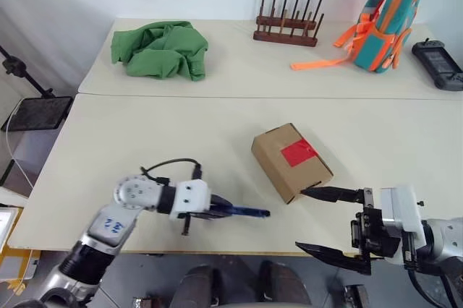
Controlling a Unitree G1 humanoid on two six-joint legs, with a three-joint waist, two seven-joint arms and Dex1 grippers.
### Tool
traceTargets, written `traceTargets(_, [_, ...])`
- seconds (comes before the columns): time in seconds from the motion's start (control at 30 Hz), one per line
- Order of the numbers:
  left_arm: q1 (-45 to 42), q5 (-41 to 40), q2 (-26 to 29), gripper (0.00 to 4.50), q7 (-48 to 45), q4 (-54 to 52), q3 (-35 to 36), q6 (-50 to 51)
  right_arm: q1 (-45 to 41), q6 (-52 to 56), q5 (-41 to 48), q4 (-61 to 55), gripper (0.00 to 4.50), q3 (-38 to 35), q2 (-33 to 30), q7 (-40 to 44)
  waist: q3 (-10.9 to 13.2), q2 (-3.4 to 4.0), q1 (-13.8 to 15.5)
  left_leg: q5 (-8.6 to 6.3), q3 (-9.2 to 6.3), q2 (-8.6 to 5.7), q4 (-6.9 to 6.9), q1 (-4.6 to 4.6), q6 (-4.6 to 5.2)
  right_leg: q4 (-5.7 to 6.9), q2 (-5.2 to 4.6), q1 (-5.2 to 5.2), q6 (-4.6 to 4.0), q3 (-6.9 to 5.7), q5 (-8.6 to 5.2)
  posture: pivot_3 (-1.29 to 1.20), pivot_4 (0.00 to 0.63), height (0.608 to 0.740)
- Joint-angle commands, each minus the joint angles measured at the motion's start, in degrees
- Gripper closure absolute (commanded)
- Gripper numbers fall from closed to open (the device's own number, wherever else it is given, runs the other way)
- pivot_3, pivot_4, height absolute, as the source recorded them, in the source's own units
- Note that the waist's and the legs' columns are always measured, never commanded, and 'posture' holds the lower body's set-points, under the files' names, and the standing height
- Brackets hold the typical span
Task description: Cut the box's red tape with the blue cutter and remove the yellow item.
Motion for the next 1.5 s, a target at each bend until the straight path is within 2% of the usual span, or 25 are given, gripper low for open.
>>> traceTargets(0.03, [0.26,4.03,-1.36,4.02,1.87,-1.95,-3.71,0.13,2.51,2.26,1.53,-5.34,0.18,-1.64,-0.64,-2.49,0.00,0.00,-0.15,0.01,0.04,0.00,0.00,-0.01,0.02,-0.01,0.06,-0.02,0.00,-0.16,0.00,0.00,0.150,0.740])
traceTargets(0.1, [-0.10,6.42,-3.49,4.02,3.73,-2.55,-6.59,2.83,2.97,2.50,-5.20,-4.00,0.63,1.45,-2.42,-2.95,0.00,-0.01,-0.10,0.04,0.08,0.00,0.00,0.00,0.08,-0.03,0.29,0.00,0.01,-0.32,0.00,0.00,0.150,0.740])
traceTargets(0.17, [-0.09,7.81,-4.17,4.02,4.56,-4.67,-8.08,5.75,4.32,1.76,-11.41,-2.25,1.30,3.98,-3.62,-3.31,-0.02,-0.11,0.03,0.07,0.16,-0.04,0.04,0.03,0.20,-0.08,0.29,0.08,0.14,-0.23,0.07,0.00,0.150,0.740])
traceTargets(0.3, [0.35,9.36,-4.91,4.02,7.49,-7.69,-8.60,12.00,4.83,-0.55,-16.54,0.74,2.78,4.92,-3.06,-3.41,-0.03,-0.16,0.19,0.09,0.16,-0.09,0.06,0.01,0.29,-0.18,-0.12,0.10,0.30,0.02,0.16,0.00,0.150,0.740])
traceTargets(0.47, [-0.09,11.77,-5.91,4.02,9.73,-8.79,-10.47,14.30,2.30,-2.24,-24.08,4.48,4.48,10.41,-3.19,-4.27,-0.04,-0.15,0.16,0.12,0.11,-0.08,0.06,0.06,0.22,-0.20,-0.16,0.09,0.29,0.25,0.16,0.00,0.150,0.740])
traceTargets(0.77, [-2.84,13.26,-6.61,4.02,10.17,-7.04,-11.99,14.47,-1.73,-3.40,-28.80,9.00,4.48,15.39,-2.03,-4.87,-0.04,-0.15,0.24,0.13,0.10,-0.09,0.08,0.07,0.20,-0.21,-0.17,0.11,0.27,0.24,0.15,0.00,0.150,0.740])
traceTargets(1.0, [-4.85,13.85,-7.43,4.02,10.37,-5.69,-12.33,14.10,-6.73,-5.34,-33.32,13.03,4.48,23.21,0.64,-5.14,-0.05,-0.16,0.07,0.15,0.12,-0.09,0.12,0.07,0.20,-0.14,-0.12,0.11,0.28,0.08,0.15,0.00,0.150,0.740])
traceTargets(1.5, [-5.47,14.53,-7.96,4.02,11.03,-5.21,-11.95,14.43,-13.83,-3.30,-34.47,14.96,4.48,30.31,5.82,-6.03,-0.15,-0.27,-0.14,0.03,-0.01,-0.03,0.25,0.30,-0.09,-0.15,-0.19,0.36,0.24,0.24,0.15,0.00,0.150,0.740])
